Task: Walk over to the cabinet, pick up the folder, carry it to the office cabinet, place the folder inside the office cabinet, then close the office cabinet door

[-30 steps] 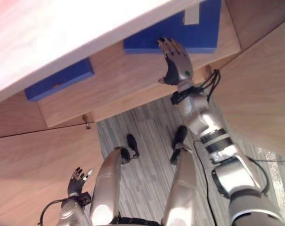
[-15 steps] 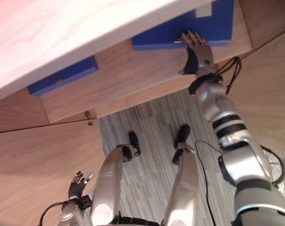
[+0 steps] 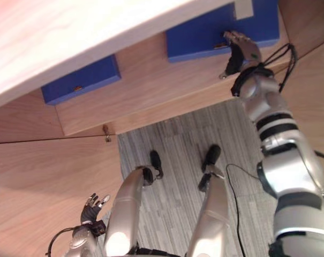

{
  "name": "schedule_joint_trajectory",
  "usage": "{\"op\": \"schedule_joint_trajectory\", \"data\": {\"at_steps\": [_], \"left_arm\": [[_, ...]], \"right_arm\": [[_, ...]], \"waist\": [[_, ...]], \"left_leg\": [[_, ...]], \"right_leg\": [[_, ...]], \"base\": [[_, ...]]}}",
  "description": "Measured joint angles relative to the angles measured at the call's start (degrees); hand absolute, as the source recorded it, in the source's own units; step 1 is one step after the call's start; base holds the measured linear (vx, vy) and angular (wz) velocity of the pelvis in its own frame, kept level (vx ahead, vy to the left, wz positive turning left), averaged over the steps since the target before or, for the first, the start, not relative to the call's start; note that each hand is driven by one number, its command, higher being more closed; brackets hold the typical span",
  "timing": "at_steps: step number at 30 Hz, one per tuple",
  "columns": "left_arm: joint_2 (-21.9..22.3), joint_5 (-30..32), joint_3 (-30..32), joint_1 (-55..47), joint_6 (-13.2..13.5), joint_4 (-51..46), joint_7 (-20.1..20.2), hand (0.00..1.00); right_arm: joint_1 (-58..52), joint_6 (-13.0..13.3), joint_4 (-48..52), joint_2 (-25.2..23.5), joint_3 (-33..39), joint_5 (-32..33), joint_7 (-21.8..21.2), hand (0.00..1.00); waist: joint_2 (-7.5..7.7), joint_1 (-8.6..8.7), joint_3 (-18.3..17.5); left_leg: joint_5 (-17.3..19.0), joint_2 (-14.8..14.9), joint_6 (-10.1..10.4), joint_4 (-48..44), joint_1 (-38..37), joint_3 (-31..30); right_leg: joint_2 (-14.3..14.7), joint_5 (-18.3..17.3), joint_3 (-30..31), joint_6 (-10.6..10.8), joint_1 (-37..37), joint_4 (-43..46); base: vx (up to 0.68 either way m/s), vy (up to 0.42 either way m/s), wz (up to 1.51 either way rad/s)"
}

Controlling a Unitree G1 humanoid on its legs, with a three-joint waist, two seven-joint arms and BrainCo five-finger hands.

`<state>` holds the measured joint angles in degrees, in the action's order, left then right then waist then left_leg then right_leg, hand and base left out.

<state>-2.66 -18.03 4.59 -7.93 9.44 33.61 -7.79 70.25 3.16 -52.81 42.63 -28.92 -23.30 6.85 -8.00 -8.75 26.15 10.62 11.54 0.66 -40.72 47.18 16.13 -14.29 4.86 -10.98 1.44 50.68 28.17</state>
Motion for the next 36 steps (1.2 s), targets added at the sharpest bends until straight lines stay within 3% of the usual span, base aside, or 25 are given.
{"op": "schedule_joint_trajectory", "data": {"at_steps": [7,9,16,30,36], "left_arm": [[2.1,-0.4,0.3,0.6,0.1,-2.9,-0.1,0.00],[2.9,-0.5,0.2,1.7,0.1,-2.9,-0.2,0.00],[5.3,-0.8,-0.6,2.5,0.5,-5.0,-0.2,0.00],[5.3,-0.5,-0.4,2.5,0.1,-4.5,-0.1,0.00],[5.4,-0.4,0.3,2.5,0.1,-4.8,-1.5,0.00]], "right_arm": [[6.2,-3.9,-0.2,0.2,-2.7,6.7,0.3,0.00],[7.7,-4.2,0.1,0.0,-2.7,6.9,0.6,0.00],[10.2,-5.1,0.4,-2.1,-2.7,6.7,0.8,0.00],[9.6,-6.0,0.6,-9.9,-1.4,6.2,2.8,0.00],[4.0,-9.7,18.6,-15.8,7.0,-0.9,9.3,0.00]], "waist": [[-1.19,-0.53,-0.3],[-2.07,-0.71,-0.2],[-2.90,-1.36,0.1],[-2.88,-1.09,0.1],[-2.19,-0.15,0.6]], "left_leg": [[-0.9,-0.2,-0.5,0.8,2.0,0.7],[-1.2,-0.1,-0.5,0.8,2.6,1.0],[-1.7,0.9,-0.3,0.8,2.7,1.4],[-2.2,2.1,0.4,3.2,0.1,2.1],[-2.5,2.3,1.0,4.4,-1.5,2.7]], "right_leg": [[0.3,2.5,0.2,-0.1,1.3,-3.2],[0.6,3.4,0.2,-0.3,1.7,-3.9],[1.4,3.8,0.5,-0.5,2.2,-4.1],[3.4,4.2,0.4,-1.0,-0.1,-6.8],[3.9,4.4,0.6,-1.4,-1.0,-7.5]], "base": [[0.00,0.014,-0.04],[0.03,0.021,-0.11],[0.04,0.007,-0.06],[0.04,0.029,-0.05],[0.07,0.048,-0.05]]}}
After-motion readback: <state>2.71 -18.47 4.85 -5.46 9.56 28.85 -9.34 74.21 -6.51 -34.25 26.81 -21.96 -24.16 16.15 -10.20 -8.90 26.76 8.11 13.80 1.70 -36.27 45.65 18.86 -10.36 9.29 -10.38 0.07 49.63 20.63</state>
